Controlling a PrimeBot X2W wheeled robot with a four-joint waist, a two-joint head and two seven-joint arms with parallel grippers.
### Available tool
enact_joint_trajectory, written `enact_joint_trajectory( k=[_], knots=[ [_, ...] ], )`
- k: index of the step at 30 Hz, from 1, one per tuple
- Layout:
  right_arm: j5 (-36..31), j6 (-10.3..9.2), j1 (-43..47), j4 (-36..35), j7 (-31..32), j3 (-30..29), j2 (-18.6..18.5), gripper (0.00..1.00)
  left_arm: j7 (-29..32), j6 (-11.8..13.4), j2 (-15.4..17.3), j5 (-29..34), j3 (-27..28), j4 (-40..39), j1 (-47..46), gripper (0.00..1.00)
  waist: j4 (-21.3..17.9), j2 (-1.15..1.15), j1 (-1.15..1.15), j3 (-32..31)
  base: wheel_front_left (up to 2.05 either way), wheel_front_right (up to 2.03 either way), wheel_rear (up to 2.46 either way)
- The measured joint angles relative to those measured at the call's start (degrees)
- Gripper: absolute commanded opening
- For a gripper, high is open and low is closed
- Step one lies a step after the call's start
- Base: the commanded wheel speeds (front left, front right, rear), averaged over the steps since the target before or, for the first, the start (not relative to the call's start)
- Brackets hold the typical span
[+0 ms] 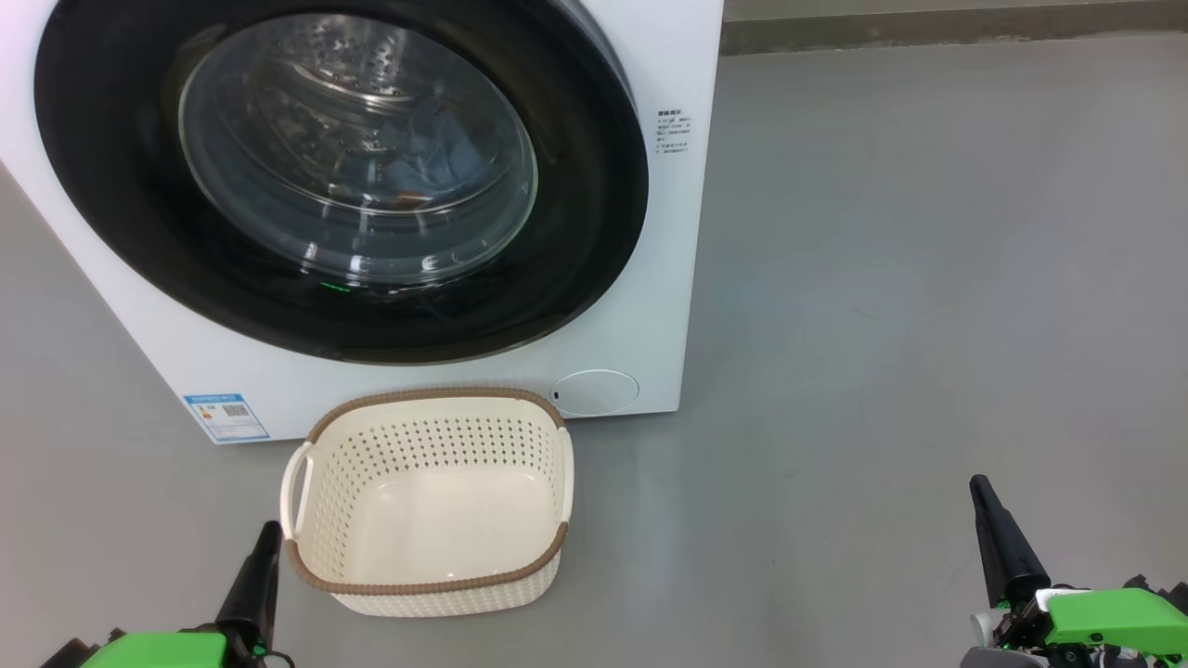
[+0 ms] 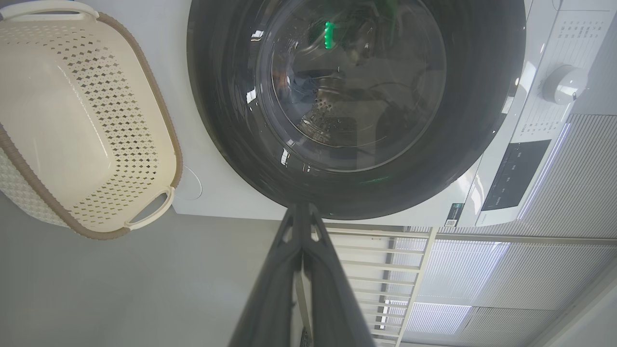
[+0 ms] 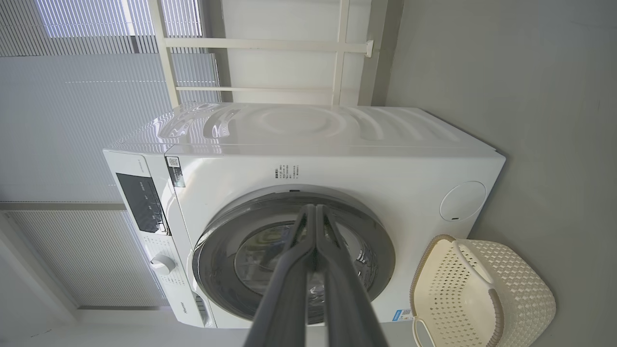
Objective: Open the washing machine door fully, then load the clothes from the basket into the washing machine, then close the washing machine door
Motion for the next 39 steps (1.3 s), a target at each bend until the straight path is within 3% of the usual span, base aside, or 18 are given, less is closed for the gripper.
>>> enact_joint_trajectory(
  k=[39],
  knots=[
    [-0.01, 0.00, 0.00, 0.00, 0.01, -0.30, 0.16, 0.00, 0.01, 0.00, 0.00, 0.00, 0.03, 0.00, 0.00, 0.00, 0.00, 0.00, 0.00, 0.00, 0.00, 0.00, 0.00]
  ],
)
